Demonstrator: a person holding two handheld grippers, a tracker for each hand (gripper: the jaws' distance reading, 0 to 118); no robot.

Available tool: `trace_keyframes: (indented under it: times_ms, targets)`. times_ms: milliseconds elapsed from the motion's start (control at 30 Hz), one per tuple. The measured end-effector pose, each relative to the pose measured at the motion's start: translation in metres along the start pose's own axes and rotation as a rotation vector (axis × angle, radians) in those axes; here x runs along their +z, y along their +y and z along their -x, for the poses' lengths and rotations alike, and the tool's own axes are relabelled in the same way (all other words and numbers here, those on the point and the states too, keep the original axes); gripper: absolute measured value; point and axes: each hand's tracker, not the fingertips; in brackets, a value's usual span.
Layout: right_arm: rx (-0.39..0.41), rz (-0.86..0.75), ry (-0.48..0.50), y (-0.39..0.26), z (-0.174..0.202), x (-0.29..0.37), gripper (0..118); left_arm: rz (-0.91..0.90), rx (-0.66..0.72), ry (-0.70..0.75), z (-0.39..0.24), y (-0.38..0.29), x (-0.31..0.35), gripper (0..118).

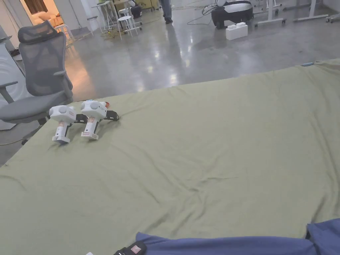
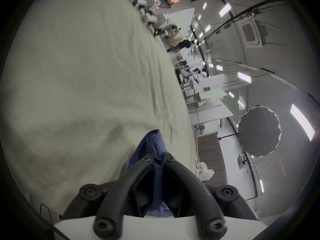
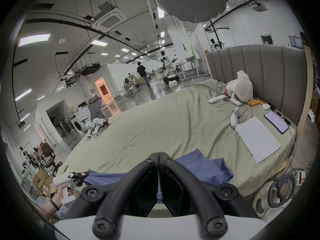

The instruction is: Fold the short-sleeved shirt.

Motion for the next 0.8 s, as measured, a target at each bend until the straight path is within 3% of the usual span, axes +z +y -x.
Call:
trace_keyframes:
  times_ms: [267,367,567,800]
  targets:
    - [-0.012,0.002,0.022,-0.003,-0.012,-0.002,0,-0.095,-0.241,0.072,-0.062,0.005,0.07,4]
    - [-0.029,0.001,0.03,-0.008,-0.014,-0.002,0,-0.07,-0.292,-0.014,-0.067,0.002,0.062,4]
    - [-0.044,-0.014,0.036,-0.01,-0.018,0.009,0,0.147,-0.443,-0.091,-0.132,-0.082,-0.032,4]
    - [-0.063,-0.048,-0.054,-0.016,-0.045,0.038,0,0.437,-0.727,0.156,-0.143,-0.188,-0.157,4]
